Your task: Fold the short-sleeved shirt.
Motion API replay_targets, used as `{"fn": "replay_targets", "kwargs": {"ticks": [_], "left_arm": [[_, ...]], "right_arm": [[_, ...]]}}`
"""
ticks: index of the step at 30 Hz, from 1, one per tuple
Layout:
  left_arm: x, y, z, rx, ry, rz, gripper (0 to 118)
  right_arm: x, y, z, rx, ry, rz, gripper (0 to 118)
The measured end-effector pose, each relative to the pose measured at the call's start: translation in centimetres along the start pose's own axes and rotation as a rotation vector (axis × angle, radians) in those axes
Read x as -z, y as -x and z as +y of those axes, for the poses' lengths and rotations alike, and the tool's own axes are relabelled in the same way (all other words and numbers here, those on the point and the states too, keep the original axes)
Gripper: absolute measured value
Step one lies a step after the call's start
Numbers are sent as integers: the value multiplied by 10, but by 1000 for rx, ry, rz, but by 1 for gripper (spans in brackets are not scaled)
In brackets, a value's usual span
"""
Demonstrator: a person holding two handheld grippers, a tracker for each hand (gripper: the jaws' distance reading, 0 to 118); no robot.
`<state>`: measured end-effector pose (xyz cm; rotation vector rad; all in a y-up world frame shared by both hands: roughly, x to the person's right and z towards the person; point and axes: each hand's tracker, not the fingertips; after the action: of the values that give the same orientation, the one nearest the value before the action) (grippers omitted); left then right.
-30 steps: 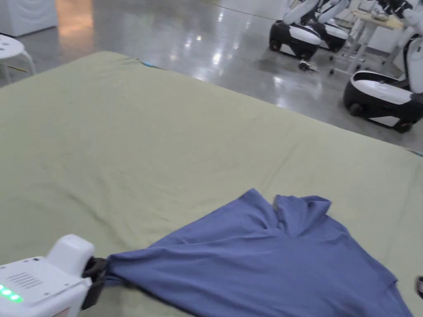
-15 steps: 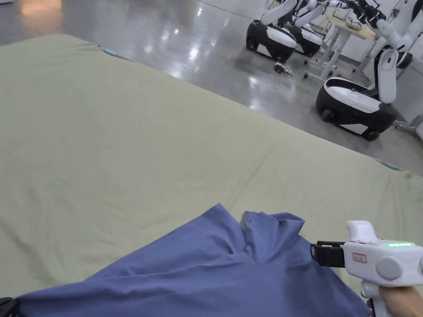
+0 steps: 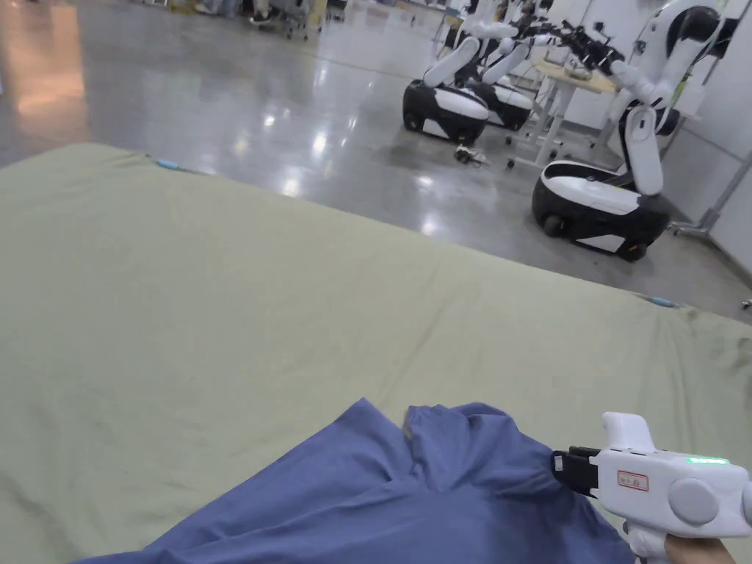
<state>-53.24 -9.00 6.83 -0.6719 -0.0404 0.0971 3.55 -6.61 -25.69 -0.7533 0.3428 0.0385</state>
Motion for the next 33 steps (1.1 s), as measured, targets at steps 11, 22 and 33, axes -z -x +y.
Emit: {"fn": "replay_targets", "kwargs": {"ticks": [11,22,33], "left_arm": [[-14,-21,101,-83,-148,-95,4],[-33,-71,327,26,-391,-88,4],[-58,-97,503,-38,-562,-68,4]], "right_arm": [[-163,-4,74,54,-312,-52,1],[-350,-11,201,79,-662,-170,1],[-407,-41,314,150,-878,-260,1]]}}
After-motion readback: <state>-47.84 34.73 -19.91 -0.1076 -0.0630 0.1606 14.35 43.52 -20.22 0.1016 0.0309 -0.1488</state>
